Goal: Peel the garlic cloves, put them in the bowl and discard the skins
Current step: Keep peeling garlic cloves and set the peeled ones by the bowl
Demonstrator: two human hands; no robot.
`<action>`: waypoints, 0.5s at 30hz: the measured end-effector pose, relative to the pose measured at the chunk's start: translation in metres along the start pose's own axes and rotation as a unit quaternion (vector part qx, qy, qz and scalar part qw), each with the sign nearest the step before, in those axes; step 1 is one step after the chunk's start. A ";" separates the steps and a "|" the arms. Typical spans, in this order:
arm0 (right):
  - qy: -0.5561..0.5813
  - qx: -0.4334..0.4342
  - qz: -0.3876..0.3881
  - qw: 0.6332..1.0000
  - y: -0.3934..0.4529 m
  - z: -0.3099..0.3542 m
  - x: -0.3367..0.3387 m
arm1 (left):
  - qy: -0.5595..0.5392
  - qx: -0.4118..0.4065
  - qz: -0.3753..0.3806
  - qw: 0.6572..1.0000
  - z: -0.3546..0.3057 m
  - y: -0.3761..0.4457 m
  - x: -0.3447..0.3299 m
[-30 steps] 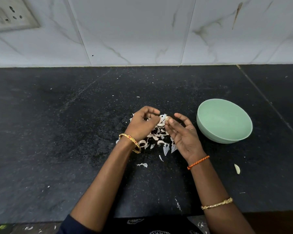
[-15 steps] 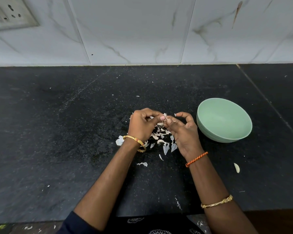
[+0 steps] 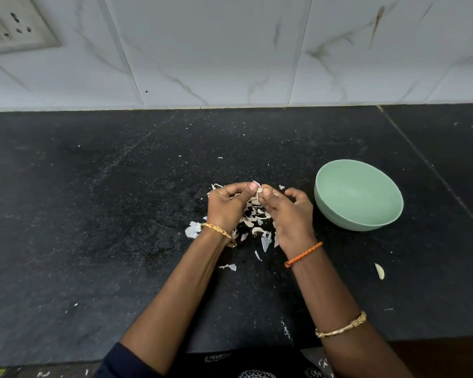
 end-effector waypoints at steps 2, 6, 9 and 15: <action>0.080 -0.083 0.036 0.993 0.002 0.000 -0.002 | 0.010 -0.053 0.035 0.998 -0.007 0.001 0.002; 0.123 -0.142 0.076 0.979 0.002 -0.002 -0.007 | 0.013 -0.108 0.080 0.991 -0.013 0.005 0.007; 0.118 -0.167 0.091 0.975 0.002 -0.004 -0.012 | -0.041 -0.084 0.105 0.990 -0.006 0.009 0.009; -0.124 0.103 -0.009 0.987 0.007 0.004 -0.005 | -0.004 -0.030 0.019 0.999 0.004 0.012 0.006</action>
Point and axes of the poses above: each hand's wrist, its own y-axis towards the middle knuckle, its own x-axis out of the back of the hand, z = x × y, the point moved 5 cm from there along y, towards the middle knuckle
